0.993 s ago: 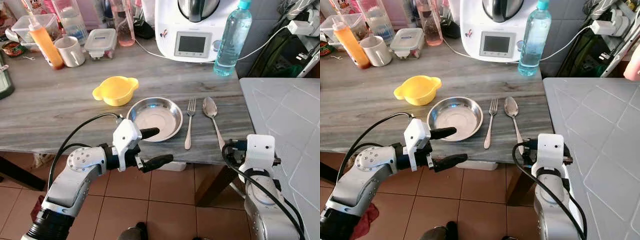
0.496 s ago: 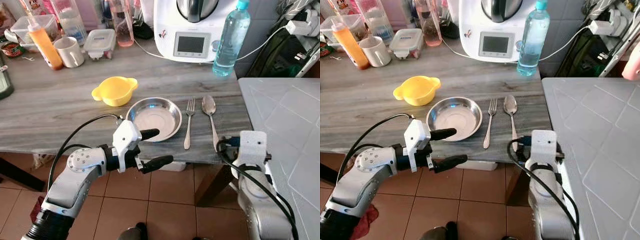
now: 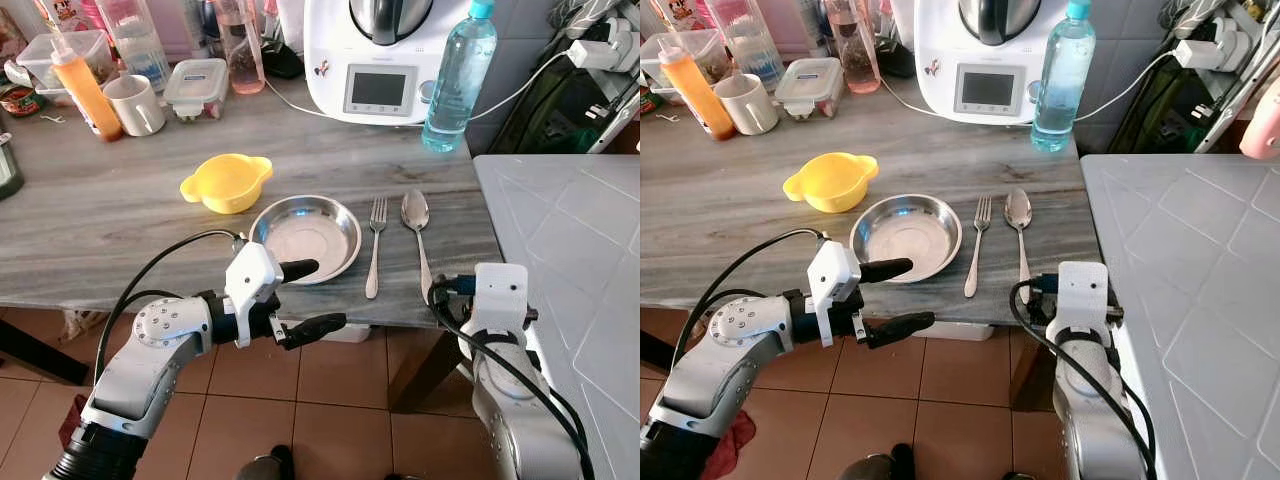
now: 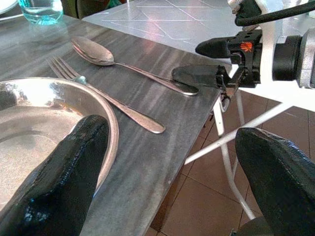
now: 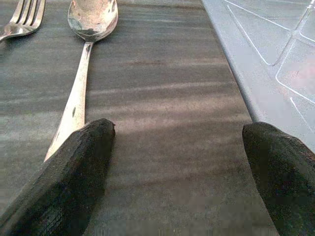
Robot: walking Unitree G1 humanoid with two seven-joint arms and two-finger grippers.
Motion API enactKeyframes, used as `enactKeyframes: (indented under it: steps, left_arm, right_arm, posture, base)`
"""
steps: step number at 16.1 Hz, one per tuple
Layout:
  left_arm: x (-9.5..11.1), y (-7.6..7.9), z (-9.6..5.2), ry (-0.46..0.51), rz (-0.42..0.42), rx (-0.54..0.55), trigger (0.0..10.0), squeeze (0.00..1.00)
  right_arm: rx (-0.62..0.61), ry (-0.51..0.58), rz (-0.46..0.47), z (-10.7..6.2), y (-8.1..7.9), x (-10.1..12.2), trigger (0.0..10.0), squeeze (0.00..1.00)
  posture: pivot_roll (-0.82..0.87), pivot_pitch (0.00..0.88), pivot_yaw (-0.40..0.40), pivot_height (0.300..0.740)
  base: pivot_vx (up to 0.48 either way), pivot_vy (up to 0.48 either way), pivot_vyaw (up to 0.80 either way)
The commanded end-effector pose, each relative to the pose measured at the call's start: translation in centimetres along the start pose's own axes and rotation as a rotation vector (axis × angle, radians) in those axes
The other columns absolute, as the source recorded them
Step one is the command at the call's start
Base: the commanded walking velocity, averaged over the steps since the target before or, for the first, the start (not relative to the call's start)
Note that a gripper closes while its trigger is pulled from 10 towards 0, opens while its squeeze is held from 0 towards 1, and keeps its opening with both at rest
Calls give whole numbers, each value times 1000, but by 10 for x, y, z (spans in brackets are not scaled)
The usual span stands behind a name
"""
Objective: Setting the table
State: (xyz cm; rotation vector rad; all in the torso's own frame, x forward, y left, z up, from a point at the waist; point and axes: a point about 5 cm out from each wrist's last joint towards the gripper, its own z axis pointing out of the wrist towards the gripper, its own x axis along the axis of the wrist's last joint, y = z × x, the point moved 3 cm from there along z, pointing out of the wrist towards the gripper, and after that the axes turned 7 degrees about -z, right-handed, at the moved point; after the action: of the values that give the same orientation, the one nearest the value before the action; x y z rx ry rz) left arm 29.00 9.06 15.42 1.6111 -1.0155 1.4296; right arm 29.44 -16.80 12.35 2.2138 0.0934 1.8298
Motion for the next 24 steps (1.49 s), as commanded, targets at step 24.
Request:
enactKeyframes:
  steps: [24]
  left_arm:
    - [3, 1, 3, 0, 18, -5, 10000, 0]
  right_arm:
    - [-104, 302, -104, -27, 15, 42, 10000, 1000]
  posture:
    - [95, 192, 59, 740]
  base:
    - [0, 0, 0]
